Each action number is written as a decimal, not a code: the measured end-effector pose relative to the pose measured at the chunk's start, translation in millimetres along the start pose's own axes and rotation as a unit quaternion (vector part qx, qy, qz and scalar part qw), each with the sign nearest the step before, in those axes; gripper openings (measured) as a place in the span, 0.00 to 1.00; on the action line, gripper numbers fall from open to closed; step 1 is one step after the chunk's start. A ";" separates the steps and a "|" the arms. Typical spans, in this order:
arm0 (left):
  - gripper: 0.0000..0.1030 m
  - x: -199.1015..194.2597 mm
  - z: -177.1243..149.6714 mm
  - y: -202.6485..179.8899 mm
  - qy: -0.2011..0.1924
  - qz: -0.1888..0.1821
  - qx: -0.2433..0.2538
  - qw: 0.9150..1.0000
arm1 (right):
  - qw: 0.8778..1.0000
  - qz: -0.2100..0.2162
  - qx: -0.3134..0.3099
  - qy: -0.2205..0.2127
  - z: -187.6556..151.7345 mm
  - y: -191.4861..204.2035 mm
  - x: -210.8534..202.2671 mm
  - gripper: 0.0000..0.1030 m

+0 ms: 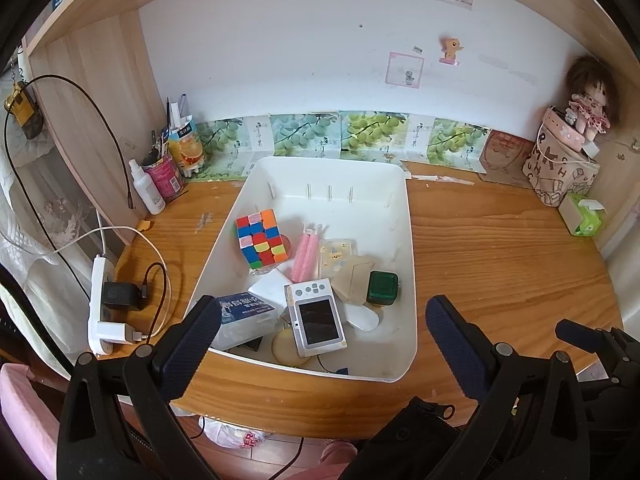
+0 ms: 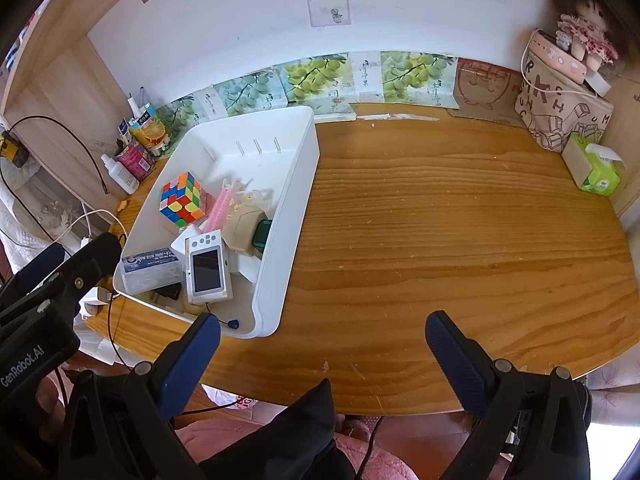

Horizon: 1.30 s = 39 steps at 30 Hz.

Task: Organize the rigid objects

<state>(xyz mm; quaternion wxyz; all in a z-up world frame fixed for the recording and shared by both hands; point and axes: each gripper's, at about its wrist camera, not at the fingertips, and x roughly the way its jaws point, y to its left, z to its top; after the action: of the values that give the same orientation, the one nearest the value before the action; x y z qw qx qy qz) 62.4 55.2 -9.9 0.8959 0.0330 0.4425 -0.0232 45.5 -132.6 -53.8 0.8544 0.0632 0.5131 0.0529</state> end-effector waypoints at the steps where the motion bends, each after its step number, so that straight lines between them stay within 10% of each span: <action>1: 0.99 0.0 0.2 0.0 0.000 0.000 0.001 1.000 | 1.000 0.000 0.000 0.000 0.3 0.0 0.1 1.00; 39: 0.99 1.9 -1.4 -4.4 0.003 -0.003 0.009 1.000 | 1.000 0.005 -0.010 0.008 1.2 -3.3 2.7 1.00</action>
<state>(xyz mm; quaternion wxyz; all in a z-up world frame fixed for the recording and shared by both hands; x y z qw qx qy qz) 62.1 50.9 -12.4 0.8944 0.0397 0.4446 -0.0300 47.9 -135.6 -56.1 0.8507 0.0568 0.5188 0.0632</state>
